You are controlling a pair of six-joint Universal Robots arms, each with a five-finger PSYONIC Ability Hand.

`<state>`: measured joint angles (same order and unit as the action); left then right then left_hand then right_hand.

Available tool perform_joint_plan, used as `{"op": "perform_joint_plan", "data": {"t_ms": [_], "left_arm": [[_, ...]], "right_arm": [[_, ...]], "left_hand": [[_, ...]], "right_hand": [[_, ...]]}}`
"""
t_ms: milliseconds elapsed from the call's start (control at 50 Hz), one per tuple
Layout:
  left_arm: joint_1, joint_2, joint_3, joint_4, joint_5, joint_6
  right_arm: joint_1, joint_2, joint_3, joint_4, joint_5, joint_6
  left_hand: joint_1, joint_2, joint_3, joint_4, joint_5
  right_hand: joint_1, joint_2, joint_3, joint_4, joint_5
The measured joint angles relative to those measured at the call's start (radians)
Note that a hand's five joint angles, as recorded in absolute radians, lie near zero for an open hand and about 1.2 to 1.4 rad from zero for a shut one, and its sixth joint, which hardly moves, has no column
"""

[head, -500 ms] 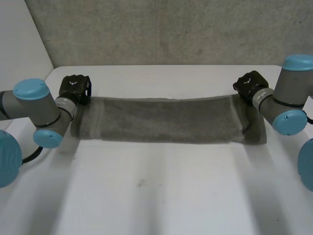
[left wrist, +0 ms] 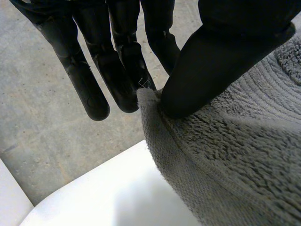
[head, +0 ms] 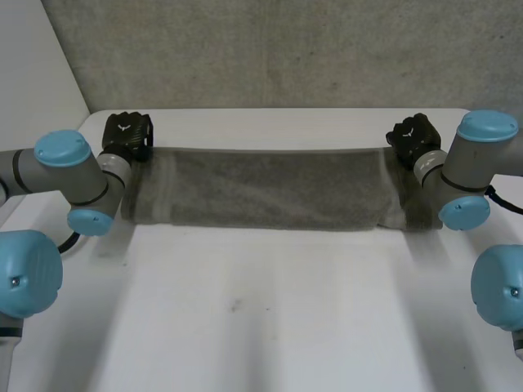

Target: Fold the towel.

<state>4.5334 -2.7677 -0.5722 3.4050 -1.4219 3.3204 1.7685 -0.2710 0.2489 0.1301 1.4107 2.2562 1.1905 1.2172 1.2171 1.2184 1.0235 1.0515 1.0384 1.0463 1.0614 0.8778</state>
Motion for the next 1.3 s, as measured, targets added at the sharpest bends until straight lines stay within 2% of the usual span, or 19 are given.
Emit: {"op": "perform_joint_plan", "data": {"t_ms": [60,80,100,140,180,220,360,540,700,880,960,1080,1200,1300], "left_arm": [[0.000,-0.006,0.001,0.003,0.005,-0.001],[-0.001,-0.006,0.001,0.003,0.006,-0.001],[-0.002,-0.006,-0.001,0.005,0.008,-0.002],[-0.005,-0.004,-0.004,0.006,0.008,-0.003],[-0.010,0.002,-0.008,0.006,0.007,-0.005],[-0.017,0.013,-0.015,0.005,0.005,-0.006],[-0.027,0.108,-0.099,-0.001,-0.003,-0.011],[-0.022,0.435,-0.464,0.015,-0.003,-0.012],[-0.022,0.780,-0.851,0.056,-0.002,-0.012],[-0.029,1.016,-1.148,0.072,-0.016,-0.012],[-0.031,1.076,-1.235,0.077,-0.040,-0.014],[-0.043,1.133,-1.341,0.099,-0.085,-0.017],[-0.049,1.137,-1.410,0.157,-0.100,-0.042],[-0.046,1.135,-1.455,0.220,-0.100,-0.060]], "right_arm": [[0.000,0.005,-0.002,-0.013,0.000,-0.001],[0.000,0.006,-0.002,-0.017,0.000,-0.001],[0.000,0.006,-0.001,-0.025,0.000,-0.001],[0.000,0.005,0.001,-0.040,0.000,0.000],[0.002,-0.001,0.002,-0.054,0.001,0.002],[0.005,-0.013,0.003,-0.066,0.001,0.006],[0.017,-0.108,0.011,-0.071,0.021,0.055],[0.016,-0.390,0.164,0.055,0.070,0.222],[0.005,-0.704,0.542,0.158,0.064,0.261],[0.001,-0.922,0.961,0.144,0.015,0.265],[-0.009,-0.958,1.090,0.097,-0.013,0.276],[-0.033,-0.961,1.262,-0.080,-0.040,0.317],[-0.048,-0.864,1.300,-0.255,-0.044,0.346],[-0.054,-0.764,1.263,-0.307,-0.040,0.347]], "left_hand": [[-0.026,-0.050,-0.051,-0.051,-0.034],[-0.123,-0.160,-0.159,-0.139,-0.110],[-0.301,-0.327,-0.323,-0.327,-0.311],[-0.651,-0.683,-0.669,-0.677,-0.692],[-0.905,-0.928,-0.927,-0.927,-0.896],[-0.950,-0.987,-0.987,-0.987,-0.955],[-1.003,-1.040,-1.039,-1.040,-0.988],[-1.010,-1.045,-1.045,-1.047,-0.992],[-1.010,-1.047,-1.047,-1.048,-0.992],[-1.010,-1.048,-1.048,-1.049,-0.992],[-1.010,-1.048,-1.048,-1.049,-0.992],[-1.010,-1.048,-1.048,-1.049,-0.992],[-1.010,-1.048,-1.048,-1.049,-0.992],[-1.010,-1.048,-1.048,-1.049,-0.992]], "right_hand": [[-0.490,-0.499,-0.463,-0.483,-0.511],[-0.567,-0.576,-0.559,-0.578,-0.593],[-0.719,-0.727,-0.719,-0.733,-0.757],[-0.794,-0.795,-0.798,-0.801,-0.816],[-0.808,-0.795,-0.799,-0.801,-0.816],[-0.813,-0.795,-0.799,-0.801,-0.816],[-0.815,-0.795,-0.799,-0.801,-0.816],[-0.815,-0.795,-0.799,-0.801,-0.816],[-0.819,-0.795,-0.799,-0.801,-0.816],[-0.820,-0.795,-0.799,-0.801,-0.816],[-0.820,-0.795,-0.799,-0.801,-0.816],[-0.820,-0.795,-0.799,-0.801,-0.816],[-0.808,-0.792,-0.797,-0.799,-0.813],[-0.722,-0.707,-0.715,-0.729,-0.707]]}}
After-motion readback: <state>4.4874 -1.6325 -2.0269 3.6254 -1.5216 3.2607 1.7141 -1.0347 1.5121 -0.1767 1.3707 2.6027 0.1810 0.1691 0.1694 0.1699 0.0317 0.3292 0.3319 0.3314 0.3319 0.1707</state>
